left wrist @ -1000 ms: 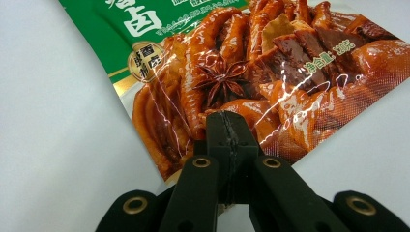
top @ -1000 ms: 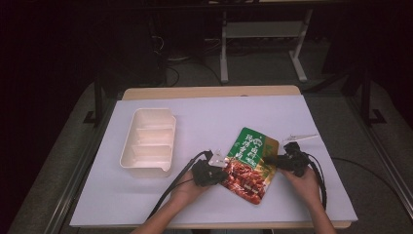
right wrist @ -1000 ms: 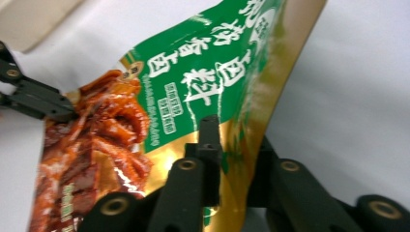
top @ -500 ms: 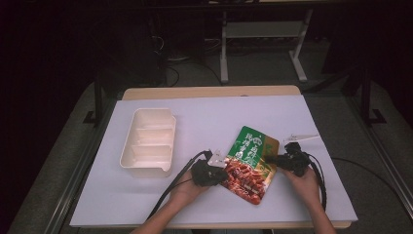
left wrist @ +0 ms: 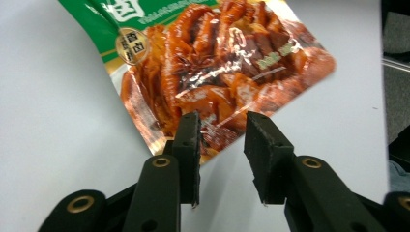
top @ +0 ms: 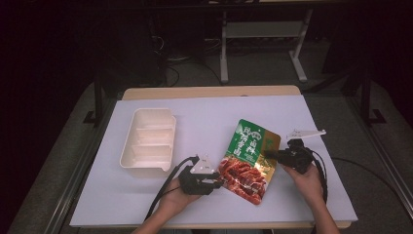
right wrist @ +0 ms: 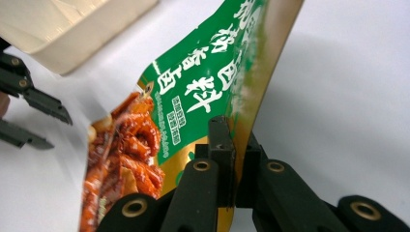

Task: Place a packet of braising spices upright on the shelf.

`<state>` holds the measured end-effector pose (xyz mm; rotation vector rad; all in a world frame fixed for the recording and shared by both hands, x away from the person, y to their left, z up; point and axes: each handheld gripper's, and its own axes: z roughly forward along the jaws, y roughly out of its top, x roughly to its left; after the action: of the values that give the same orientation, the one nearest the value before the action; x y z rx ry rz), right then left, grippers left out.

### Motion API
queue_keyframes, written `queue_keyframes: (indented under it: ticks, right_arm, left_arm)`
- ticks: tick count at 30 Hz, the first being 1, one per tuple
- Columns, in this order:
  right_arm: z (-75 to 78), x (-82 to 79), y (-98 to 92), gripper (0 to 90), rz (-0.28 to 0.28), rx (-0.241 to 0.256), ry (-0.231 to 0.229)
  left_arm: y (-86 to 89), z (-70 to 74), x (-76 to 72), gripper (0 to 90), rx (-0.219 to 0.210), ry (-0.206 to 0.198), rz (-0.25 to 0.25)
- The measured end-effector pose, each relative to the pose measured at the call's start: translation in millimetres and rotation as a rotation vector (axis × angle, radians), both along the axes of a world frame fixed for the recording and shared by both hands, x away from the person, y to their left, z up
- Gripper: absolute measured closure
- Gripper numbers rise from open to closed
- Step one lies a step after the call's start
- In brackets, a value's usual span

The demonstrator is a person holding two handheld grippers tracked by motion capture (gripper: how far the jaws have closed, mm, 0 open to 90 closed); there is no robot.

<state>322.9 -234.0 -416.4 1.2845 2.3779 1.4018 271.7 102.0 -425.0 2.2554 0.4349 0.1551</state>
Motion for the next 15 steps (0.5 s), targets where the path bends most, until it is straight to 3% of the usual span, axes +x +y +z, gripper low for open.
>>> queue_keyframes:
  ticks: [7,15]
  right_arm:
    - [22.7,-1.3,9.3,89.2,0.027,-0.002,-0.035]
    - [45.8,-5.0,22.1,89.4,0.058,-0.003,-0.082]
  left_arm:
    - [17.0,1.5,-13.3,56.9,-0.062,0.010,-0.021]
    - [34.6,-1.2,-25.2,50.2,-0.065,-0.007,-0.027]
